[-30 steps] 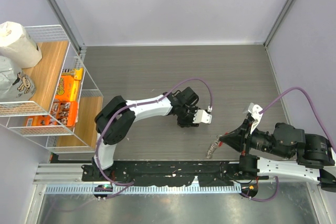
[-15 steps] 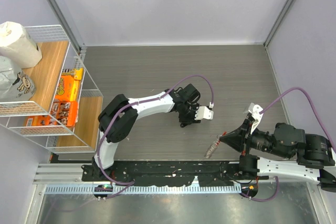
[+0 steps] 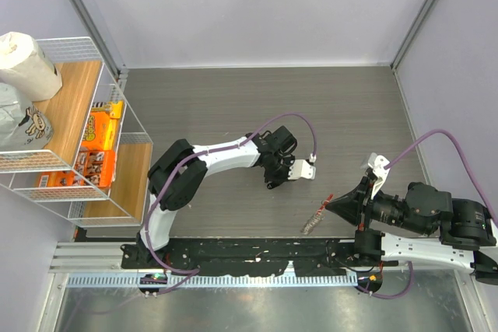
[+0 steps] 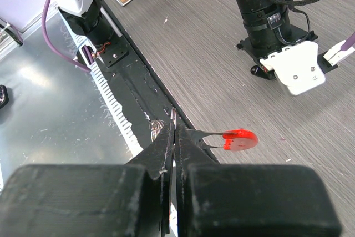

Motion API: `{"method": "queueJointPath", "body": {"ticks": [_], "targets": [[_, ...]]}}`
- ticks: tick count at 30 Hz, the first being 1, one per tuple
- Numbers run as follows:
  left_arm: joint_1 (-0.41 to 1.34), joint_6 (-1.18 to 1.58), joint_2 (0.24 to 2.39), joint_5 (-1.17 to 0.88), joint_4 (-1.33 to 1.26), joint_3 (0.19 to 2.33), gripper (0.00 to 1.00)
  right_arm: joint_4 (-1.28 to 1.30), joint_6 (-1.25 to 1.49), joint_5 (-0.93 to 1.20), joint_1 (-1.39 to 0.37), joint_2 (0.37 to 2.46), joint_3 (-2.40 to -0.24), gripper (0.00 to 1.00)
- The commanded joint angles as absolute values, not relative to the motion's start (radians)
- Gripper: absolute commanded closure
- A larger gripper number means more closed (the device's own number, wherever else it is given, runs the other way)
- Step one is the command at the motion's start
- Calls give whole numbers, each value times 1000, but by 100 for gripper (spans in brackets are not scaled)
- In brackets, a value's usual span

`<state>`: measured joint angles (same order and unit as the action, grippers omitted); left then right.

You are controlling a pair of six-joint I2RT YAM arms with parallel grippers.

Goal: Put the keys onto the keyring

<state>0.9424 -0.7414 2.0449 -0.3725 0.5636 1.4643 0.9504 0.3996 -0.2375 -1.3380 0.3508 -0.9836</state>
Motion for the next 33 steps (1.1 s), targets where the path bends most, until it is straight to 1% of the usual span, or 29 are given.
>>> {"method": "queueJointPath", "body": {"ticks": [1,5,8,12,27,30,33], "targets": [[939,-752,2042,-400,577,1476,100,887,414,-233,-1342,341,-989,94],[939,-729,2008,-374,519,1436,100,891,417,-233,-1344,344,-999,94],[939,-695,1933,-331,431,1376,100,900,408,-235,-1342,354,-1014,95],[940,-625,1789,-324,295,1272,100,919,385,-236,-1342,393,-1046,95],[960,-399,1301,-327,-39,961,100,896,347,-195,-1342,538,-1135,95],[962,-374,1270,-322,-46,925,100,916,353,-209,-1344,558,-1155,95],[962,-330,1301,-337,-32,931,100,934,371,-229,-1344,561,-1161,95]]}}
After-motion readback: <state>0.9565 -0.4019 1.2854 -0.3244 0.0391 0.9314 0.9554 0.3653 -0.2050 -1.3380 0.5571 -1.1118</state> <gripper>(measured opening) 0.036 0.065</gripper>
